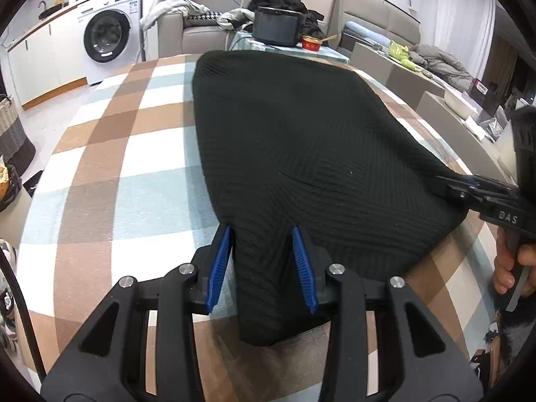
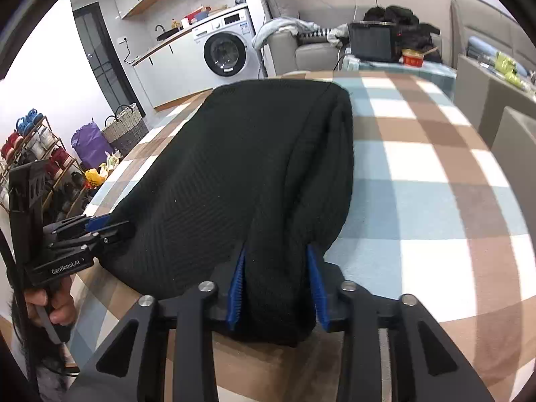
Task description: Fold small clothes
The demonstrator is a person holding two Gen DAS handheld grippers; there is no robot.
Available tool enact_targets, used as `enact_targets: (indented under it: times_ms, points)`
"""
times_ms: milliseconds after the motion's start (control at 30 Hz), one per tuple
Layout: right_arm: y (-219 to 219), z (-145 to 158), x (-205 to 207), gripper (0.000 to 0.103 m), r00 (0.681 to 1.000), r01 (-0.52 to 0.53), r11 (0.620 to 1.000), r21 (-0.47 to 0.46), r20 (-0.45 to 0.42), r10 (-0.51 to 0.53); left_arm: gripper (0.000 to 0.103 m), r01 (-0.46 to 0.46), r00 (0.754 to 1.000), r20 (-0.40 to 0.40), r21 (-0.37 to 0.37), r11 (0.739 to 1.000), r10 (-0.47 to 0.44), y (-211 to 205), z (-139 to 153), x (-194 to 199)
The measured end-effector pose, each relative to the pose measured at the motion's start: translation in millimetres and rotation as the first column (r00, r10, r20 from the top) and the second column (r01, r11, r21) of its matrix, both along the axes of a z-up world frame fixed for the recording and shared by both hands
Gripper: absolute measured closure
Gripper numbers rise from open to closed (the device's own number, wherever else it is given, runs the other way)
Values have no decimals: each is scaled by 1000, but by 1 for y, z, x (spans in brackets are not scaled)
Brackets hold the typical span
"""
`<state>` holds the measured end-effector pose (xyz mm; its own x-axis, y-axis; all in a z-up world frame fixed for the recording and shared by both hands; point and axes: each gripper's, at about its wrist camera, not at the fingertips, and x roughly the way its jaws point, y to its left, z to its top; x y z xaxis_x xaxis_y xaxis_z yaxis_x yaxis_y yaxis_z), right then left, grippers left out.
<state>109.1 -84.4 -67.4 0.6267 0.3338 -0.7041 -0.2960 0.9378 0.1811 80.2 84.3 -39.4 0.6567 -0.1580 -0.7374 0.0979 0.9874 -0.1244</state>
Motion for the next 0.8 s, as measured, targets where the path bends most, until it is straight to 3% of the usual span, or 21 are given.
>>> enact_targets:
  times_ms: [67,133,200,300,400,500,800]
  points:
    - [-4,5,-4,53,999,12,1000,-17,38,-11,63,-19,1000,18,2,1000,19,2,3,-5]
    - [-6,12,-10,31,997,9,1000,-22,74,-7,46,-50,998,47,19,999,49,5,9,-11]
    - [-8,18,-17,14,995,-3,1000,-13,103,4,23,-91,991,98,39,995,87,9,17,-21]
    - [-6,29,-29,0,984,-20,1000,-21,179,24,16,-125,977,176,38,991,117,17,26,-33]
    - [0,37,-40,0,969,-45,998,-35,243,52,1,-147,960,245,33,989,134,22,36,-45]
    - [5,42,-47,0,956,-75,997,-33,282,81,1,-170,941,304,45,984,149,23,40,-52]
    - [7,35,-57,0,931,-80,997,3,359,73,1,-176,925,345,25,984,156,22,35,-59]
